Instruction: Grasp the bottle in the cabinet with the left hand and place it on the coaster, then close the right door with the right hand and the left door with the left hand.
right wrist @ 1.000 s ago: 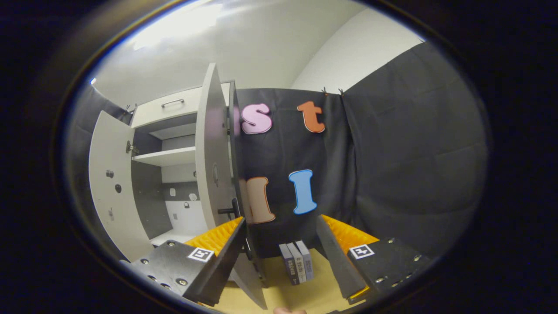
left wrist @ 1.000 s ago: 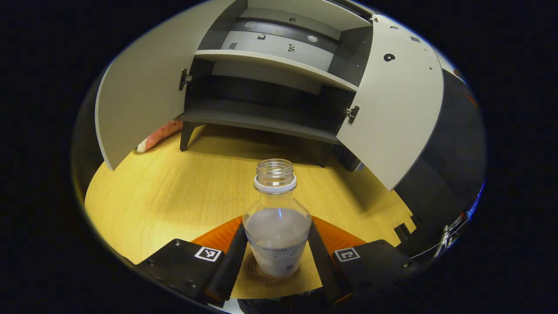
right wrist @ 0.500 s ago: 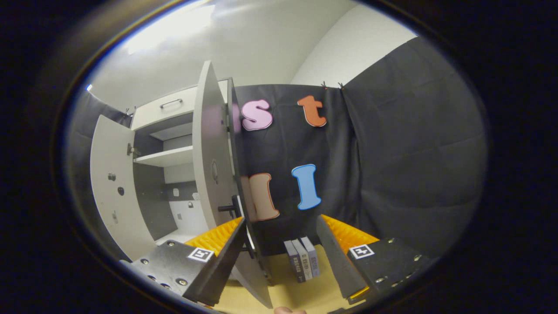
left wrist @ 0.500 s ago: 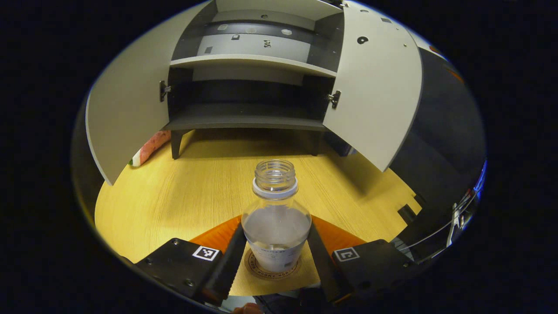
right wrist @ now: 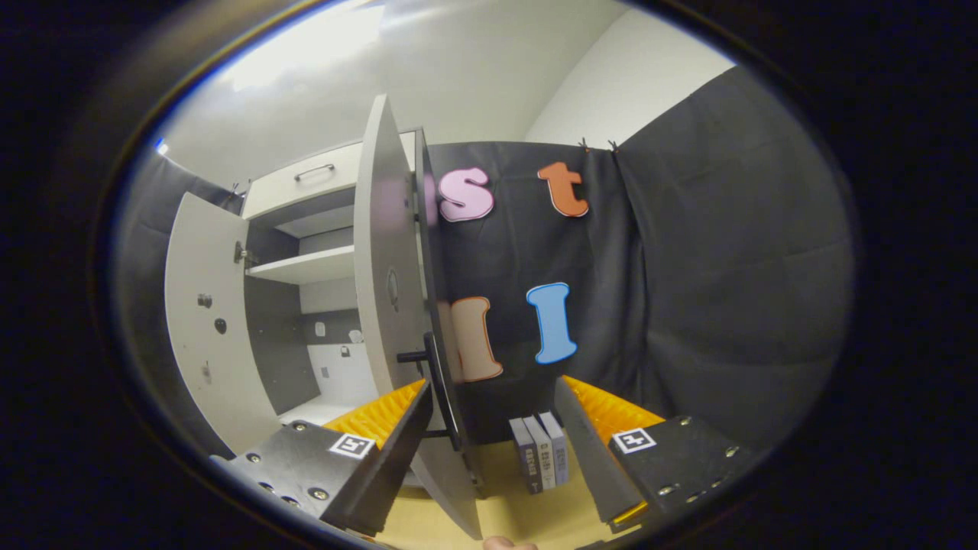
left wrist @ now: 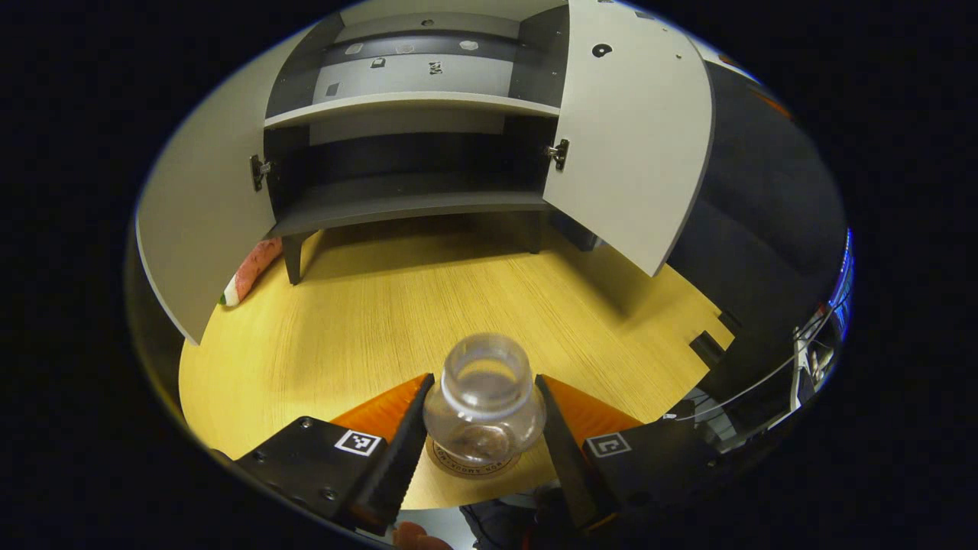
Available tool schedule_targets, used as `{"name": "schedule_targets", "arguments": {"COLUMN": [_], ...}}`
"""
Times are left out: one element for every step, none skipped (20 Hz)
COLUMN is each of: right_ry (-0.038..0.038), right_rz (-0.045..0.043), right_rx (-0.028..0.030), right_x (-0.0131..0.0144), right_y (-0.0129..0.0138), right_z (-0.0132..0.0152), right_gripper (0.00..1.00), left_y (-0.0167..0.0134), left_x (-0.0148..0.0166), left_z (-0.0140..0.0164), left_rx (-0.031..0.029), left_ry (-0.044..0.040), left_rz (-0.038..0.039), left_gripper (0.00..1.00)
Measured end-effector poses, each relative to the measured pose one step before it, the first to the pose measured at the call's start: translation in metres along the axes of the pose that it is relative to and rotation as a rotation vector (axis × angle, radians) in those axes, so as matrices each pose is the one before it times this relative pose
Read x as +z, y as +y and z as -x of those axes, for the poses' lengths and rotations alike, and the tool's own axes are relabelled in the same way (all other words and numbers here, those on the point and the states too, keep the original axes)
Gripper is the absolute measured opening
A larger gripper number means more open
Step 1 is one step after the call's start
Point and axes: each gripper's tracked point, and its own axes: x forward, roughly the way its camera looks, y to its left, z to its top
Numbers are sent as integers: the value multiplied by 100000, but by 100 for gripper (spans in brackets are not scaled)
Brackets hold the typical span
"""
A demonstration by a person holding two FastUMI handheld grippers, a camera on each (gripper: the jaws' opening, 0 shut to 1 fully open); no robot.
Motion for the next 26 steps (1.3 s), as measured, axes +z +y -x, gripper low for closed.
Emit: {"name": "schedule_targets", "arguments": {"right_ry": [178, 202, 303, 251, 203, 156, 52, 133, 77, 61, 11, 44, 17, 65, 179, 171, 186, 109, 10, -75, -127, -5, -75, -17, 17, 242], "right_rz": [-257, -262, -164, -68, -83, -24, 28, 34, -25, -85, -93, -37, 65, 118, 78, 12, -105, -173, -144, -25, 59, 56, -21, -77, -105, -195], "right_rx": [315, 260, 353, 261, 364, 383, 266, 232, 229, 164, 68, 57, 6, -113, -100, -173, -83, -139, -163, -103, -213, -192, -169, -70, -125, -91], "right_x": [-72, -82, -172, -35, -93, -75, 1, -68, -28, -10, -70, -26, 8, -53, -135, -23, -98, 11, -60, -19, 43, 79, -135, 57, -52, -151], "right_y": [157, 208, 120, 90, 86, 89, 124, 97, 202, 81, -81, -38, 127, -38, -53, -88, -33, -50, -78, -33, 55, -63, -130, -74, 77, -68], "right_z": [-22, -103, -179, -107, 29, -99, -71, -8, -60, -56, 4, 6, -57, -29, 64, 28, 47, -65, 40, 30, 31, -19, 85, -49, 13, 2], "right_gripper": [97, 97, 97, 97, 97, 97, 97, 97, 97, 97, 97, 97, 97, 97, 97, 97, 97, 97, 97, 97, 97, 97, 97, 97, 97, 97], "left_y": [73, 52, 21, 16, 45, -5, 32, 36, -127, -134, -80, -58, -77, -58, -86, -54, 18, 51, 44, 45, 13, 82, 72, 64, 87, 210], "left_x": [354, 327, 264, 251, 131, 110, 127, 236, 202, 351, 334, 435, 600, 713, 549, 654, 605, 686, 618, 786, 714, 874, 762, 871, 949, 917], "left_z": [179, 208, 91, 94, 22, 78, 83, 106, 103, 176, 178, 199, 200, 188, 147, 143, 131, 103, 130, 97, 74, 100, 96, 57, 40, -32], "left_rx": [361, 144, 10, -69, 185, 146, 311, 182, -169, -295, -174, 54, 112, 55, -128, -106, 87, 199, 206, 141, 118, 274, 390, 279, 390, 732], "left_ry": [-948, -746, -813, -233, -219, 58, -26, -22, -378, -463, -696, -801, -1307, -1412, -1195, -1180, -1124, -1172, -1244, -1596, -1627, -1731, -1607, -2015, -2793, -2466], "left_rz": [-62, 60, 127, -1, -32, -268, -461, -675, -816, -955, -1076, -1128, -1106, -956, -740, -660, -517, -389, -257, -124, -113, 31, 87, 140, -109, -382], "left_gripper": [82, 82, 82, 83, 82, 82, 82, 82, 82, 83, 83, 83, 83, 83, 83, 83, 82, 82, 82, 82, 82, 82, 82, 82, 82, 82]}}
